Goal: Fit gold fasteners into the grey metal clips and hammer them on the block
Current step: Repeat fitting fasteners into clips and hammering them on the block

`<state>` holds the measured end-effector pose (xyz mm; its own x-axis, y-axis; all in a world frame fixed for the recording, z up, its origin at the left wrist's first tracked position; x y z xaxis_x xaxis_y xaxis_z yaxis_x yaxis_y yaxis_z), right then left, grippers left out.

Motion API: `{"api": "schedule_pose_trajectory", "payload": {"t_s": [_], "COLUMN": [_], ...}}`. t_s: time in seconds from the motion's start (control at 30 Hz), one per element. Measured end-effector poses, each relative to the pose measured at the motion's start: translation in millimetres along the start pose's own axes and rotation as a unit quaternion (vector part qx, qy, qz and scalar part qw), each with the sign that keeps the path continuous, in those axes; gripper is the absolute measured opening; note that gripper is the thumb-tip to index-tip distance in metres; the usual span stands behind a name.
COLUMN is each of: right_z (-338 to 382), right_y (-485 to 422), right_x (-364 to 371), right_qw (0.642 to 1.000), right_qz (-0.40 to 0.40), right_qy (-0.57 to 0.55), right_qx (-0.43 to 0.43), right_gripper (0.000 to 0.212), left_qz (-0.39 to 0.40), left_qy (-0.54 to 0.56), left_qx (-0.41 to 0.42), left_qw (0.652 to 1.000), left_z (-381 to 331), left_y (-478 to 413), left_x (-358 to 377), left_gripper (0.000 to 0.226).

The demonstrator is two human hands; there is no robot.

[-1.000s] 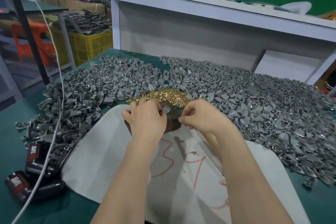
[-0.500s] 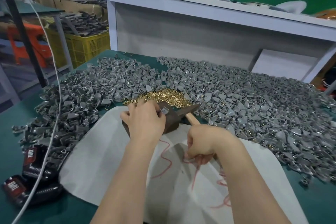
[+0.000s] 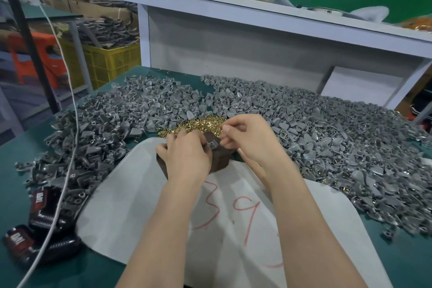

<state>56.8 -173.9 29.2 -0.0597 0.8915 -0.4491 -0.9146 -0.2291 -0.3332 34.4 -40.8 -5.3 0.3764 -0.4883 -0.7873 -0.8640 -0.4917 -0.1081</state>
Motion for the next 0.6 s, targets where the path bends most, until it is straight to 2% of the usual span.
{"api": "schedule_pose_trajectory", "payload": {"t_s": [0.1, 0.27, 0.33, 0.4, 0.47, 0.6], "right_z": [-8.1, -19.1, -19.1, -17.8, -13.9, -18.1], "right_y": [-0.8, 2.1, 0.7, -1.6, -1.4, 0.8], "right_x": [8.6, 10.2, 10.2, 9.6, 13.9, 24.5], "right_qw": [0.992, 0.984, 0.992, 0.997, 0.983, 0.979], "right_qz": [-0.048, -0.07, -0.064, -0.057, -0.039, -0.015], "right_qy": [-0.116, -0.155, -0.108, 0.046, 0.169, 0.196], "right_qx": [0.028, 0.046, 0.031, -0.012, -0.059, -0.059], "right_gripper": [0.012, 0.012, 0.014, 0.01, 0.006, 0.006], "left_qz": [0.003, 0.005, 0.006, 0.006, 0.005, 0.001], "left_qy": [0.001, 0.013, 0.012, 0.009, 0.006, 0.007], "left_qx": [0.002, -0.001, -0.001, -0.002, -0.002, 0.003], "left_qw": [1.0, 1.0, 1.0, 1.0, 1.0, 1.0], "left_z": [0.3, 0.7, 0.3, 0.3, -0.2, -0.7], "left_y": [0.4, -1.1, -1.1, -1.1, -1.1, -0.5], "left_x": [0.3, 1.1, 1.4, 1.4, 1.1, 0.4], "left_gripper": [0.012, 0.012, 0.012, 0.012, 0.011, 0.012]}}
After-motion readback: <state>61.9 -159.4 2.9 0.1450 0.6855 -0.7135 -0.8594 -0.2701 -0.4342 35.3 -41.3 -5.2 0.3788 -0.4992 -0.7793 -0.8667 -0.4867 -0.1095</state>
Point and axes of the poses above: each hand's wrist, its own y-axis away from the middle knuckle, its own x-axis out of the palm, z = x × y, the point moved 6 cm from there along -y, towards the middle knuckle, and after that the axes turned 14 degrees about -x, right-handed, at the moved point
